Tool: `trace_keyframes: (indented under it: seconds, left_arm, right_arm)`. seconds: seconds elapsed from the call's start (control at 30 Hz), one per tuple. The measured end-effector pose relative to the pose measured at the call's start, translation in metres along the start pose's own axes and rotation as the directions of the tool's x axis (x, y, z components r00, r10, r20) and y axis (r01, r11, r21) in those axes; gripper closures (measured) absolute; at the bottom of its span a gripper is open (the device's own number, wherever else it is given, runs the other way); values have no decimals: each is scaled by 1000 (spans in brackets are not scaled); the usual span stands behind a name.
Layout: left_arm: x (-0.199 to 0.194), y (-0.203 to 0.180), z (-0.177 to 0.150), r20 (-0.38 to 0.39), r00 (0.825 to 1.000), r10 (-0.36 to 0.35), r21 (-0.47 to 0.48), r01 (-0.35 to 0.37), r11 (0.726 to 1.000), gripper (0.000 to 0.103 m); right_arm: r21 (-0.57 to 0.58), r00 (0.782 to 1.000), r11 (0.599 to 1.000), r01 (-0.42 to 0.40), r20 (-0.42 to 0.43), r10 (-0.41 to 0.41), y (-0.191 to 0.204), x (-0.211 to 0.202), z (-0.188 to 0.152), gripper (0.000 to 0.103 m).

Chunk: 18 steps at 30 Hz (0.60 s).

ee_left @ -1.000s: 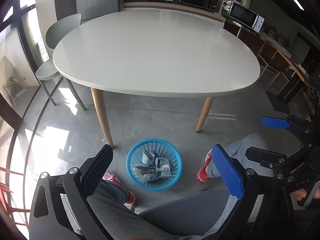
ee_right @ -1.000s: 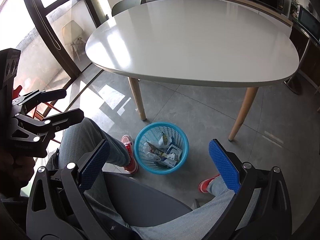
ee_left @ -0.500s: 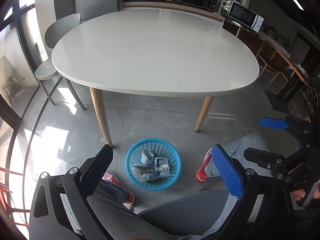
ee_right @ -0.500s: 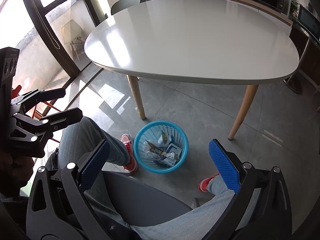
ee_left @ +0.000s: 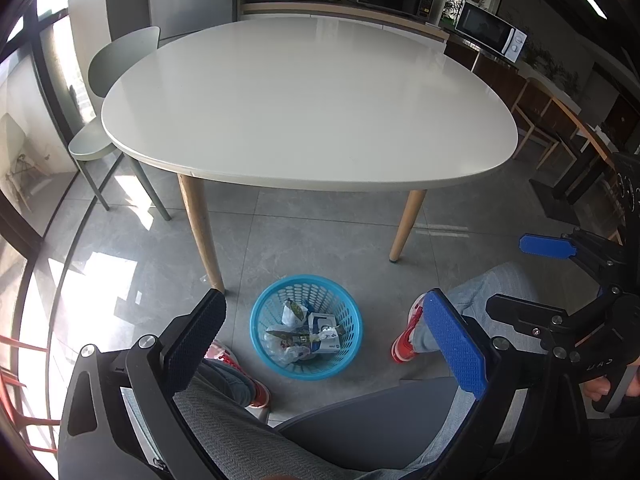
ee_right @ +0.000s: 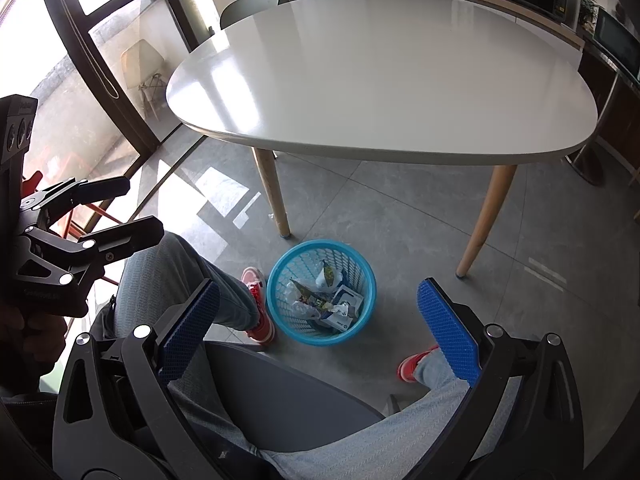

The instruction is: Collect trash

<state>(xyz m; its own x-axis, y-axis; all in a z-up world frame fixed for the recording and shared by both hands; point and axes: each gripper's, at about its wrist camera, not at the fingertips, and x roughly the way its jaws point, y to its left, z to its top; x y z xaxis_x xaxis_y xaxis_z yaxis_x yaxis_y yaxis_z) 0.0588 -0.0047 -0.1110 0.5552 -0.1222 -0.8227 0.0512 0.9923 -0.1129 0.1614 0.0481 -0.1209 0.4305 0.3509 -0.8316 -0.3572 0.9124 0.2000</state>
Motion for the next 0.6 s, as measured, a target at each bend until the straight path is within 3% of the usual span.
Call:
trace_keyframes:
  seconds: [0.6]
  left_arm:
    - [1, -1, -1, -2, 1000, -1, 3, 1, 1000, 6]
  right_arm:
    - [5, 1000, 1000, 2, -5, -2, 1, 2, -4, 9]
